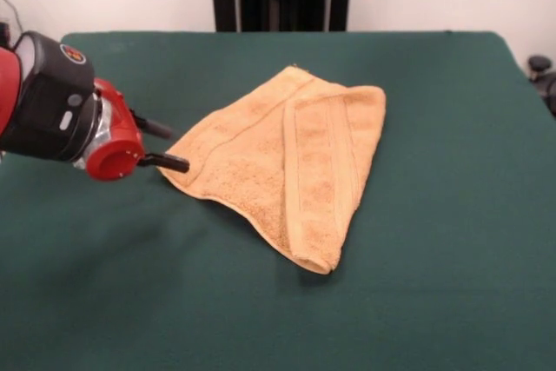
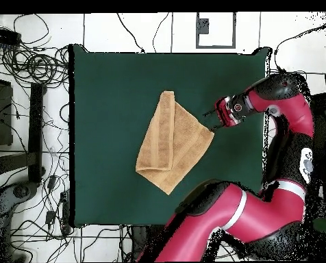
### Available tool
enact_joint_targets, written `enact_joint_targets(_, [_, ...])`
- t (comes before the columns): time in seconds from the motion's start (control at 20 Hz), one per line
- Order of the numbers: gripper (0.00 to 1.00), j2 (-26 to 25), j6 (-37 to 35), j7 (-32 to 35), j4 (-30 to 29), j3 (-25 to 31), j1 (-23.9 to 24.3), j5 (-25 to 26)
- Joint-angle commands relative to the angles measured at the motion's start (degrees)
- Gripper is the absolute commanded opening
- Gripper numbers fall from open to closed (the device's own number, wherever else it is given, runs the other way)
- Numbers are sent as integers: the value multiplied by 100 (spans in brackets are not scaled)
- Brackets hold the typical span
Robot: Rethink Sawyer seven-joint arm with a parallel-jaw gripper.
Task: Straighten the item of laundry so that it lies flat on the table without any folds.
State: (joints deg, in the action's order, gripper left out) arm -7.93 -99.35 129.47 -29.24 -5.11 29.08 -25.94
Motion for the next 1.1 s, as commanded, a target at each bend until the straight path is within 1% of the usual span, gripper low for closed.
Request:
enact_joint_targets(0.05, [100,121,822,1106,-758,526,-516,-209])
enact_joint_targets(0.1, [100,286,1093,1049,-1099,527,-611,-219])
enact_joint_targets(0.2, [100,316,1239,1000,-1130,522,-660,-196])
enact_joint_targets(0.3, [100,479,1670,766,-1517,501,-732,-119])
enact_joint_targets(0.4, [100,561,2009,591,-1639,461,-795,-9])
enact_joint_targets(0.45, [100,701,2366,432,-1900,422,-824,82])
enact_joint_targets(0.55, [100,825,2852,284,-2206,400,-857,174])
enact_joint_targets(0.7, [100,892,3313,178,-2473,403,-873,275])
enact_joint_targets(0.75, [100,800,3436,162,-2449,417,-859,313])
enact_joint_targets(0.9, [100,723,3508,163,-2455,471,-819,333])
enact_joint_targets(1.0, [100,679,3403,245,-2445,507,-777,285])
enact_joint_targets(1.1, [100,628,3032,568,-2382,533,-726,137])
